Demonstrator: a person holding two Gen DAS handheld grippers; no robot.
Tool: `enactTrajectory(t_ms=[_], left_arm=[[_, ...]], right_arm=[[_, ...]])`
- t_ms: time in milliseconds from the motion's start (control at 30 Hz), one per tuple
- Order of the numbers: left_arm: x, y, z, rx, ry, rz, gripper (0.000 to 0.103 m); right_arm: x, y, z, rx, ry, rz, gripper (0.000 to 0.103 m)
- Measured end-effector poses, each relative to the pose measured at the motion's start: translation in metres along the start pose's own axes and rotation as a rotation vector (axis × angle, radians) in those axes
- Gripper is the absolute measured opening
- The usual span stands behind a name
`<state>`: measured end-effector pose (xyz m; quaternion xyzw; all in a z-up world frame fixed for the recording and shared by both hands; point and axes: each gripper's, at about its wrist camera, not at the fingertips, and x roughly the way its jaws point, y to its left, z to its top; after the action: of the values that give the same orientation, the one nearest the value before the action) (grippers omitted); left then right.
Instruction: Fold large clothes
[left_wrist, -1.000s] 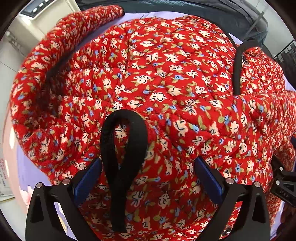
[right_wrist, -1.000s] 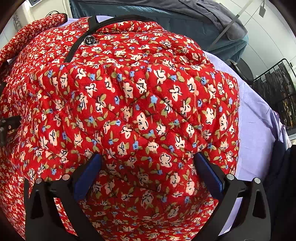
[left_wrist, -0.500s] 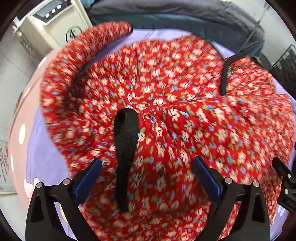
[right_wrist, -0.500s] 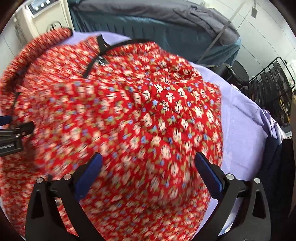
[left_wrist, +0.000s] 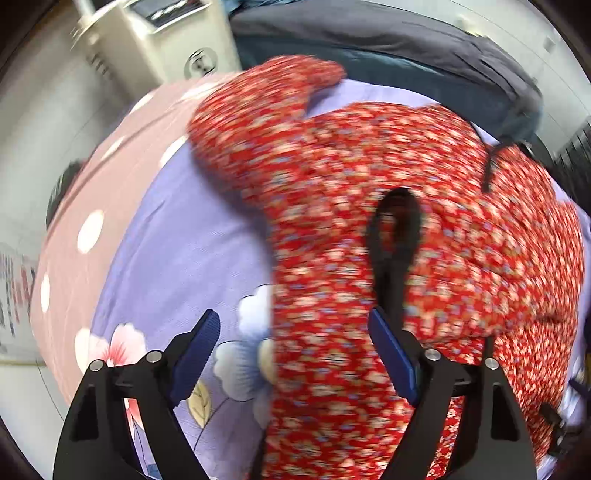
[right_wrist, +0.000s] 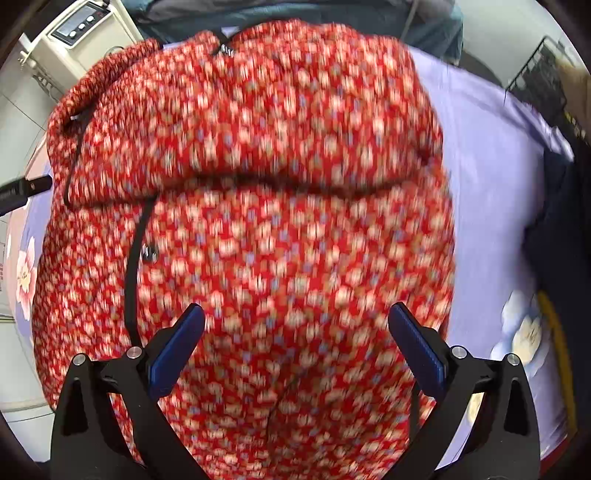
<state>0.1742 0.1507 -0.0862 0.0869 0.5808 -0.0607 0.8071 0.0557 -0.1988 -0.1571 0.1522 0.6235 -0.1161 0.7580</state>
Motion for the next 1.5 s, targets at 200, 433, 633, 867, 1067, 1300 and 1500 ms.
enactTrajectory(t_ms=[200,433,633,867,1067,1300,1500], left_arm=[[-0.004,0.019,0.016,-0.032,-0.035,0.035,0.078],[0.014,-0.007,0.086,0.137,-0.114,0.197,0.079],[0.043,-0.048,0.148,0.335,-0.127,0.32,0.079],[0.108,-0.055,0.199,0.305,0.049,0.365,0.07],[0.117,-0.049,0.184,0.348,0.034,0.4,0.033],[0.069,-0.011,0.188,0.14,-0.048,0.214,0.018],[0.005,0.004,0.169,0.059,-0.174,-0.051,0.017]], right_arm=[[0.007,0.007,-0.005,-0.019,0.031,0.012,0.098],[0.028,0.018,-0.017,-0.034,0.1,0.014,0.098],[0.015,0.005,-0.02,0.01,0.067,0.014,0.098],[0.004,-0.008,-0.002,0.049,0.046,0.028,0.098],[0.002,-0.01,0.001,0.037,0.045,0.03,0.098],[0.005,0.013,0.003,0.011,0.04,0.044,0.098],[0.004,0.03,0.013,0.01,0.018,0.063,0.098]])
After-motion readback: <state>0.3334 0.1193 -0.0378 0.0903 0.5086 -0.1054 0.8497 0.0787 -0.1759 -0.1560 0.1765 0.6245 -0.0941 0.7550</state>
